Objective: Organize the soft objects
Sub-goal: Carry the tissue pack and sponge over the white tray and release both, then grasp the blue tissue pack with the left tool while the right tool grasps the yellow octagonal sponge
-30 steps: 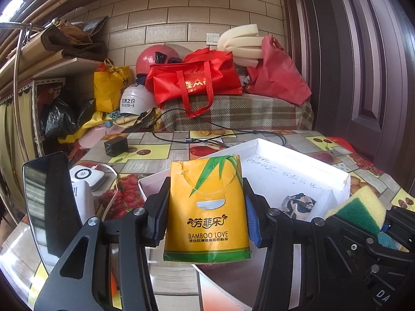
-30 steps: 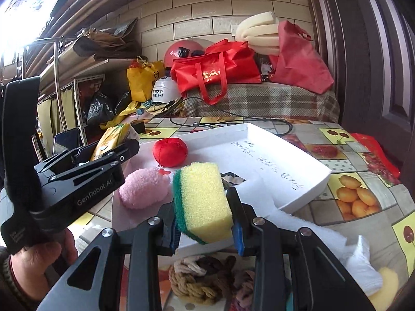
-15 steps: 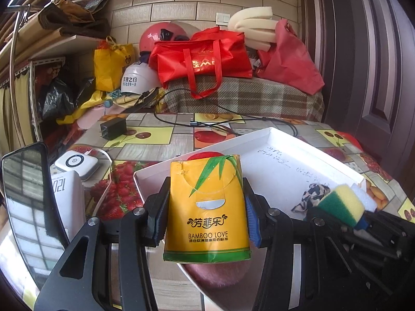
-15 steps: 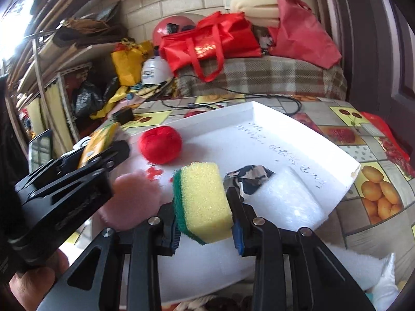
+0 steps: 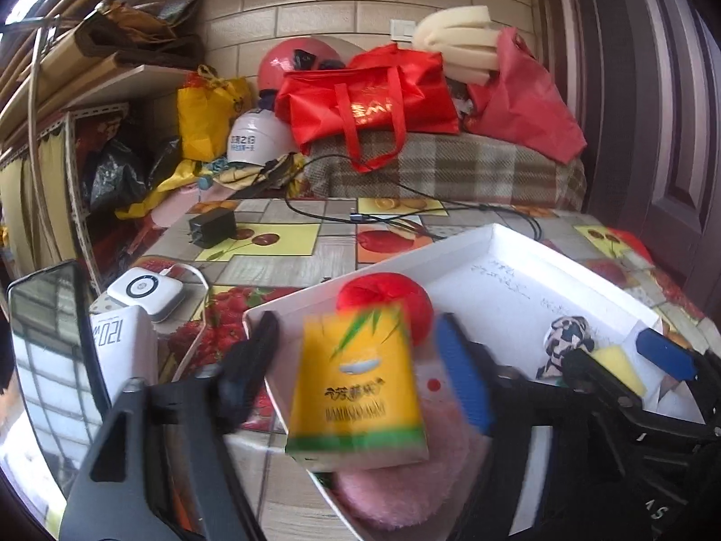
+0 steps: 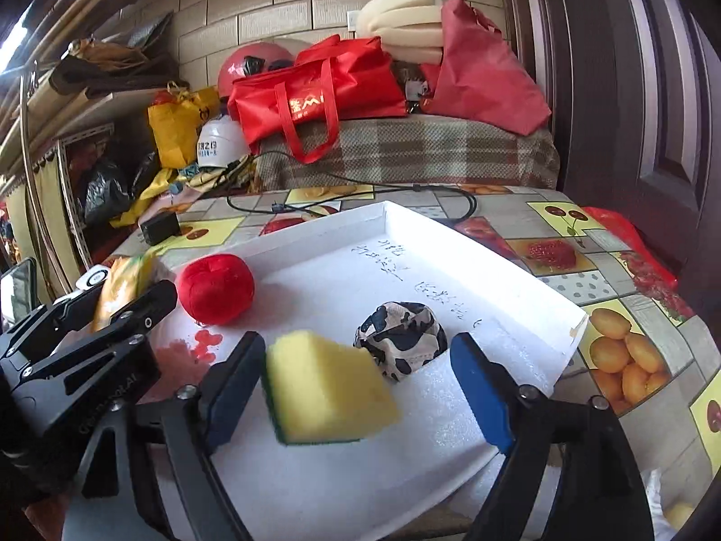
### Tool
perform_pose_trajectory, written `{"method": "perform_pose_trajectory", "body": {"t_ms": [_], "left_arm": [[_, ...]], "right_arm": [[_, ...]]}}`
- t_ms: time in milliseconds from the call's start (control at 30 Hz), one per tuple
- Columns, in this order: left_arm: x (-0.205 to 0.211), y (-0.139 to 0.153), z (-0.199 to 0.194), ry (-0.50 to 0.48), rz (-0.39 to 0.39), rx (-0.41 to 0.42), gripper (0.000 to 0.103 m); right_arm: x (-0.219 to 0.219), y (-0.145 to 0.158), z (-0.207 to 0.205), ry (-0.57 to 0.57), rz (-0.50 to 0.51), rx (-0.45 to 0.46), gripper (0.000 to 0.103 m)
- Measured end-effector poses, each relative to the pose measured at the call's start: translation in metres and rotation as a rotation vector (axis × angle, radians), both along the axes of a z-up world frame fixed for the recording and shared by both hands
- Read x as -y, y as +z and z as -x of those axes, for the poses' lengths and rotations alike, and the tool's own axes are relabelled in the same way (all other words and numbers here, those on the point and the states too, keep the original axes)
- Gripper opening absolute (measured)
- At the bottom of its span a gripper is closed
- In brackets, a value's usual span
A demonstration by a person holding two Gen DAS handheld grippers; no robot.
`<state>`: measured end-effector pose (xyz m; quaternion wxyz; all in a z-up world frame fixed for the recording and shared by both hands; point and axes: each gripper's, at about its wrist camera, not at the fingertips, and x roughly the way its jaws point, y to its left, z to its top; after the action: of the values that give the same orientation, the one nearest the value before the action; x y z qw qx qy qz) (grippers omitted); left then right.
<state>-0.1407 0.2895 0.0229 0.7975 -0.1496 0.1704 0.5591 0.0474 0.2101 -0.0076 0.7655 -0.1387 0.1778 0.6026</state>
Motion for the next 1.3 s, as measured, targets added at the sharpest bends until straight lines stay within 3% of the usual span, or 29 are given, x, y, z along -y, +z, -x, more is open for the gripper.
{"method": "perform_pose_trajectory", "body": {"t_ms": [333, 567, 733, 933, 1167, 1300], "left_arm": [[0.005, 0.004, 0.007, 0.012, -0.040, 0.035, 0.092], [0.030, 0.012, 0.022, -0.030, -0.151, 0.119, 0.095], [0.051, 0.013, 0.023, -0.113, -0.142, 0.110, 0.095], [0.080, 0.013, 0.018, -0.317, -0.104, 0.137, 0.095], [0.117, 0.013, -0.008, -0.490, -0.098, 0.041, 0.095], [0.128, 0.007, -0.025, -0.604, -0.009, 0.013, 0.095]], "right_arm": [[0.012, 0.006, 0.005, -0.015, -0.077, 0.041, 0.085], [0.039, 0.009, 0.019, 0.010, -0.153, 0.110, 0.085], [0.067, 0.009, 0.024, 0.038, -0.161, 0.150, 0.085], [0.098, 0.008, 0.013, 0.055, -0.146, 0.167, 0.088], [0.136, 0.007, -0.028, -0.003, -0.111, 0.121, 0.089], [0.168, 0.008, -0.056, -0.051, -0.103, 0.120, 0.089]]}}
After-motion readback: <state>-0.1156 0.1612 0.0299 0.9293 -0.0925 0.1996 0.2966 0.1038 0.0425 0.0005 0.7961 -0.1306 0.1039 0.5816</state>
